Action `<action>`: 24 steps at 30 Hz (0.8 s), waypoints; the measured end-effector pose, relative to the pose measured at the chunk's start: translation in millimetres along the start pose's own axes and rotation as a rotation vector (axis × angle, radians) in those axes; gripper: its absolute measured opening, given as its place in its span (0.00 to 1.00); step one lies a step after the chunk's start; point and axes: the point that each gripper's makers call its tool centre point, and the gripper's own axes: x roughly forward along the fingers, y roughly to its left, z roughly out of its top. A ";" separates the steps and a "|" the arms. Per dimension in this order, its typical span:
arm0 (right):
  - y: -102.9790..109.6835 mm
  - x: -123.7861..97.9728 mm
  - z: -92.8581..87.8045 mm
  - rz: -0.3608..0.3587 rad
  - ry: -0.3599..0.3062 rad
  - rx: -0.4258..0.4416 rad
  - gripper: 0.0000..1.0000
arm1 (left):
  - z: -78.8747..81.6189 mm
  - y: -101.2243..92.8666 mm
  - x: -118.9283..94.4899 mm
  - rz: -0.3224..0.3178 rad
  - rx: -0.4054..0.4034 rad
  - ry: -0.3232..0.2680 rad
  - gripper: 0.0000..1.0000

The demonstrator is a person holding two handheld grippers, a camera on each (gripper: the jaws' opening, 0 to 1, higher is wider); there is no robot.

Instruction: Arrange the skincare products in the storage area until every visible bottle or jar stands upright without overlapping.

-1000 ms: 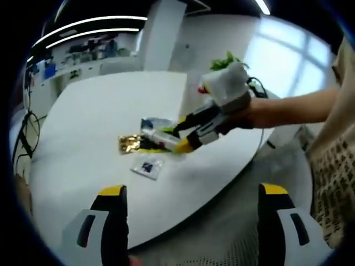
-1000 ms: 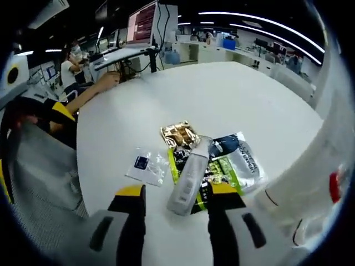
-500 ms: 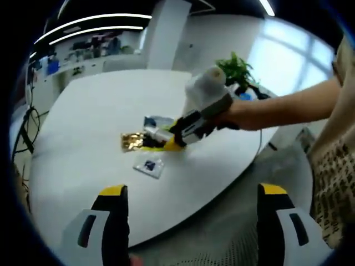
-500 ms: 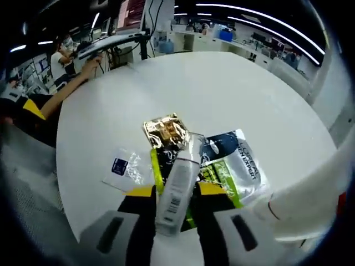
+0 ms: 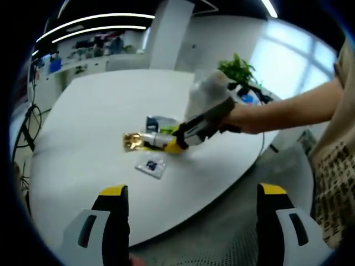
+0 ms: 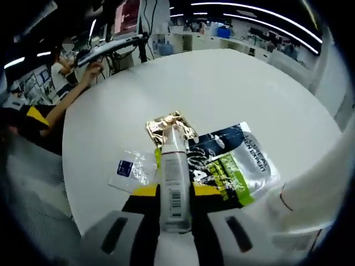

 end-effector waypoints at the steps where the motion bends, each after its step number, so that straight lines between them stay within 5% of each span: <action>1: 2.2 -3.1 0.6 0.009 -0.019 0.033 0.20 | 0.6 -0.4 0.0 0.000 0.002 -0.002 0.94; 11: 5.0 -39.1 -7.2 0.071 -0.142 0.302 0.20 | 8.3 -6.0 1.8 -0.014 0.024 -0.003 0.94; 24: 23.2 -84.8 0.8 0.180 -0.342 0.392 0.20 | 35.1 -16.2 1.4 -0.034 0.056 -0.046 0.95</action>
